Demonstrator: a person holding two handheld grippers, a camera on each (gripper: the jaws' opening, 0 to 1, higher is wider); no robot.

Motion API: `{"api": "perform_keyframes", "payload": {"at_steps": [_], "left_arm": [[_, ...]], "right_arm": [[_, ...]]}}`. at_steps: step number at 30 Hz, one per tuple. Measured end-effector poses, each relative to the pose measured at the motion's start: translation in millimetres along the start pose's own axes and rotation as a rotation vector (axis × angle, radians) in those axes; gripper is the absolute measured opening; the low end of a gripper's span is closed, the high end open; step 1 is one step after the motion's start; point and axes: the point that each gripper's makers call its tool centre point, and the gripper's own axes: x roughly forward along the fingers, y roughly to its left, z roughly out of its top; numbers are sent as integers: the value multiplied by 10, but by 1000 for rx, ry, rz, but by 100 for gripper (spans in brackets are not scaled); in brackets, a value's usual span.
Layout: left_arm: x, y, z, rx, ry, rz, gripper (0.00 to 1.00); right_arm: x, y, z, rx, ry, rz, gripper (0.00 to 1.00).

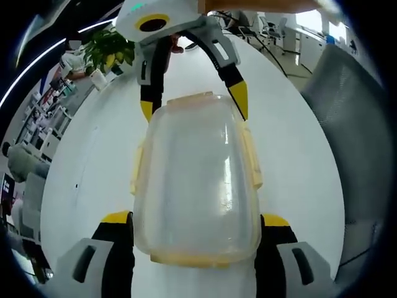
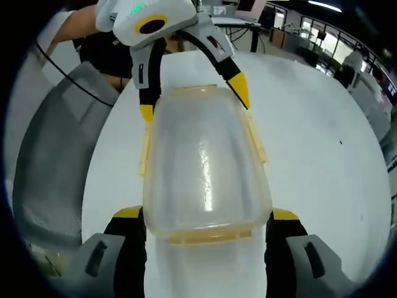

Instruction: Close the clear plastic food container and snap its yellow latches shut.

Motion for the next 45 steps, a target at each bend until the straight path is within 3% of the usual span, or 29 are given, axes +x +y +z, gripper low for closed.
{"api": "perform_keyframes", "payload": {"at_steps": [11, 28, 45], "left_arm": [[34, 101, -47, -11, 10, -12, 78], [215, 683, -141, 7, 51, -15, 80], [299, 1051, -176, 11, 31, -15, 80]], "right_arm": [[25, -114, 36, -10, 13, 5, 76], [38, -684, 105, 14, 11, -8, 76], [41, -1058, 141, 14, 9, -12, 77]]}}
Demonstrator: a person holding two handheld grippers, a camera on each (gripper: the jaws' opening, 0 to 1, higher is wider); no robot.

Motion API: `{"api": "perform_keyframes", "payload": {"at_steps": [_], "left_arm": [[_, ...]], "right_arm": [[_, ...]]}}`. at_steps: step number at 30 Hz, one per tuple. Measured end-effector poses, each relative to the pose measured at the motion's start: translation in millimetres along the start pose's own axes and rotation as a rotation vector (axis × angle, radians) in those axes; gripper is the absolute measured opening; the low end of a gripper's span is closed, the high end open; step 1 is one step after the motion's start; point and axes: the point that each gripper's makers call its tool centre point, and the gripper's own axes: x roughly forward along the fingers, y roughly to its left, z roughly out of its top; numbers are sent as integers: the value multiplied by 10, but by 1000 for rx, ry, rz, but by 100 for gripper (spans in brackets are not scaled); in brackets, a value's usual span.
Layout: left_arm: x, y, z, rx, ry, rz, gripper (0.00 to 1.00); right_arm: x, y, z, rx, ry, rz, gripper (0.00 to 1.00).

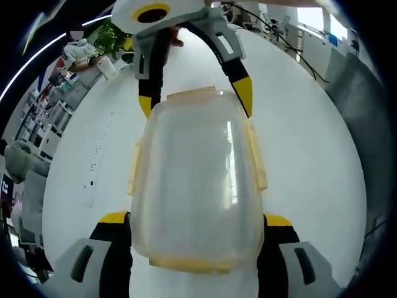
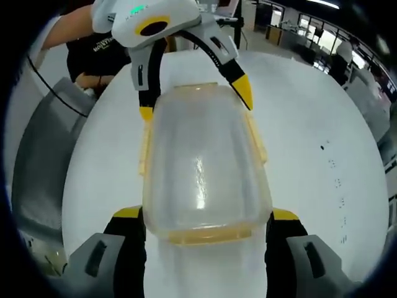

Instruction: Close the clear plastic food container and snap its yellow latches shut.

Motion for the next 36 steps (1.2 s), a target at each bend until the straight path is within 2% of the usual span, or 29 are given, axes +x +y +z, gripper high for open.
{"api": "perform_keyframes", "payload": {"at_steps": [15, 20, 24, 26, 28, 31, 36], "left_arm": [[-2, 24, 19, 6, -25, 19, 81], [44, 34, -39, 117, 19, 61, 82], [12, 52, 1, 63, -20, 71, 82], [-31, 89, 2, 57, -26, 91, 84], [-76, 118, -1, 49, -31, 109, 84], [-172, 114, 75, -56, -104, 132, 88], [-360, 104, 122, -132, -174, 201, 91]], "right_arm": [[-1, -35, -25, -16, 21, -13, 78], [17, -46, -40, -11, 29, -21, 80], [17, -49, -50, -12, 33, -26, 81], [8, -46, -52, 2, 24, -29, 87], [-40, -29, -33, 11, 9, -35, 86], [-115, -7, -11, 29, -14, -61, 86], [-311, 59, 46, 73, -89, -110, 85]]}}
